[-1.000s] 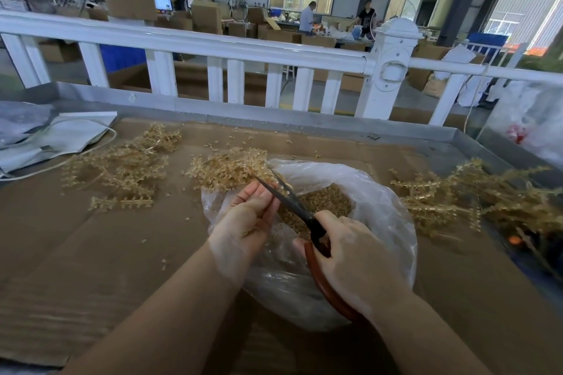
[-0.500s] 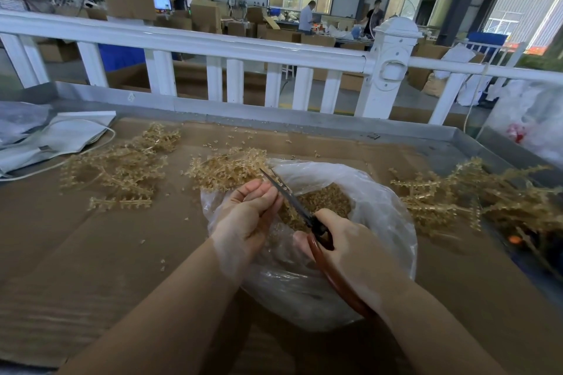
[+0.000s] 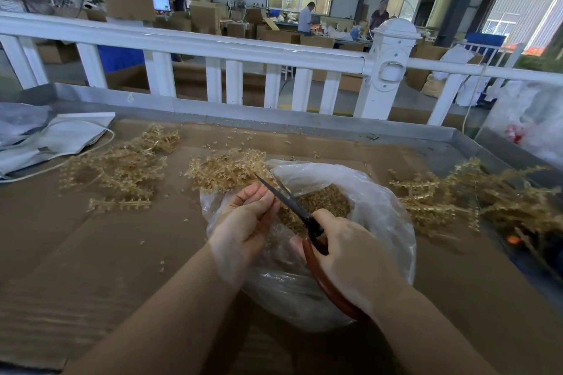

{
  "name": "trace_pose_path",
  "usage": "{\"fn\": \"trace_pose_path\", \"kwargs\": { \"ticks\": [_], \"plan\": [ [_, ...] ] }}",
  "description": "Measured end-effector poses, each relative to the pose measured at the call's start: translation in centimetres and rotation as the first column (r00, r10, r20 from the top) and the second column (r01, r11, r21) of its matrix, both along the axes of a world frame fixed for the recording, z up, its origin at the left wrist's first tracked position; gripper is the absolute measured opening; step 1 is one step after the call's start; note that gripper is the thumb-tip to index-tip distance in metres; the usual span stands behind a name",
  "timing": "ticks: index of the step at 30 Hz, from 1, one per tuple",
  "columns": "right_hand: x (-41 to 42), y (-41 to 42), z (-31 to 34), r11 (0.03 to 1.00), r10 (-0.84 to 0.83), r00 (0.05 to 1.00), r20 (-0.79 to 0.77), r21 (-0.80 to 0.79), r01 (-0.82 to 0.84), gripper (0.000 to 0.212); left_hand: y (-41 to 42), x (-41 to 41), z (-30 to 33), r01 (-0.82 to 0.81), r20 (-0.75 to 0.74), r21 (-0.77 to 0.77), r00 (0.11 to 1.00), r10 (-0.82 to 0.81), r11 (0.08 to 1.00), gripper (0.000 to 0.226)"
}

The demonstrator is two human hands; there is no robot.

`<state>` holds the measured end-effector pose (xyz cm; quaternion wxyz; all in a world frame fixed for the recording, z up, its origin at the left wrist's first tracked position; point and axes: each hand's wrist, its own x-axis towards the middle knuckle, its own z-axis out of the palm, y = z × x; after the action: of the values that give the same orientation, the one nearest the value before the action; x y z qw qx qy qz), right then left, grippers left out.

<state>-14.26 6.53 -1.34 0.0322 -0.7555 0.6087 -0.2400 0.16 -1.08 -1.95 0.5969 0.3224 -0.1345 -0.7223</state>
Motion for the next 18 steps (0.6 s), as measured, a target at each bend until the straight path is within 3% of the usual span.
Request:
{"fn": "trace_pose_path", "kwargs": {
  "ticks": [18],
  "plan": [
    [0.25,-0.35,-0.17,1.000,-0.016,1.000,-0.001,-0.021,0.016,0.036,0.12,-0.08,0.12,0.010,0.002,-0.005,1.000,-0.010,1.000,0.020]
  ]
}}
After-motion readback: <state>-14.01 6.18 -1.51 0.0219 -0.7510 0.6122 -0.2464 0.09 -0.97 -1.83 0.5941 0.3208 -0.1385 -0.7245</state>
